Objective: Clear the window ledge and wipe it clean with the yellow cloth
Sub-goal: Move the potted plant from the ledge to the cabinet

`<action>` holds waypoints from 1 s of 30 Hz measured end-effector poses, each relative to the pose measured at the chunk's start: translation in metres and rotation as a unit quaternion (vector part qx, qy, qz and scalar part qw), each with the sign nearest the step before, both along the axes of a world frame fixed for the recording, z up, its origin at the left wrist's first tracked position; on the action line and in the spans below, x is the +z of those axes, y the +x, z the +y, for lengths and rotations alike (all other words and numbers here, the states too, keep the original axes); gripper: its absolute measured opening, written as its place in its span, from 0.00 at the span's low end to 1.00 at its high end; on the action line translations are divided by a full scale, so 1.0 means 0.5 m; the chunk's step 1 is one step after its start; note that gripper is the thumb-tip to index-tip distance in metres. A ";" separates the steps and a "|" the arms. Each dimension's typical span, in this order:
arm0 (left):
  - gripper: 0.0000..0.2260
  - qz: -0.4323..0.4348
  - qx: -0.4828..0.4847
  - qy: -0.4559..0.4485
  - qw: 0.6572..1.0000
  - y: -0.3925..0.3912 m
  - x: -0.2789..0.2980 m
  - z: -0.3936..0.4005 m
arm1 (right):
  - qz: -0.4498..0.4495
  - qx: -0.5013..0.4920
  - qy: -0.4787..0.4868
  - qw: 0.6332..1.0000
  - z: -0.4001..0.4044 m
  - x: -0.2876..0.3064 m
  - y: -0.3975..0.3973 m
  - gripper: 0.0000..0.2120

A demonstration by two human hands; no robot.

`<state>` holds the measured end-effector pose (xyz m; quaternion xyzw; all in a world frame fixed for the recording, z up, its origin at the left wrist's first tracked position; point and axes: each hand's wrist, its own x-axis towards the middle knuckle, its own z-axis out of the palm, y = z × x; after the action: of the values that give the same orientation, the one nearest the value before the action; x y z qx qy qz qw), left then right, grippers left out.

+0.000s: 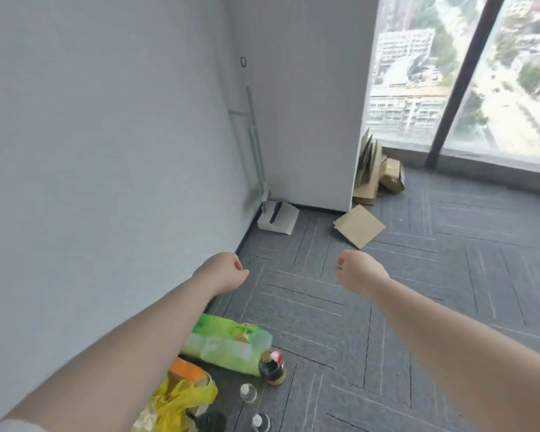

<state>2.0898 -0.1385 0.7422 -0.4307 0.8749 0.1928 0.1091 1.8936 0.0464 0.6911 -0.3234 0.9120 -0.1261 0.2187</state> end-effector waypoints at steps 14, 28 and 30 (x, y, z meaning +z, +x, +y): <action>0.10 0.018 -0.320 0.028 0.947 -0.798 -0.041 0.095 | 0.012 -0.317 0.036 0.948 0.272 0.007 -0.459 0.15; 0.12 0.000 -0.434 0.010 0.901 -1.395 -0.075 0.336 | -0.019 -0.435 0.002 0.900 0.501 -0.058 -0.947 0.16; 0.12 -0.018 -0.441 -0.008 0.898 -1.481 -0.071 0.357 | -0.028 -0.430 0.005 0.902 0.529 -0.061 -1.040 0.16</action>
<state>1.3493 0.0401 0.7066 -0.0054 0.9746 0.1103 0.1950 1.3737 0.3107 0.6605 0.1050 0.9564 -0.2128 0.1705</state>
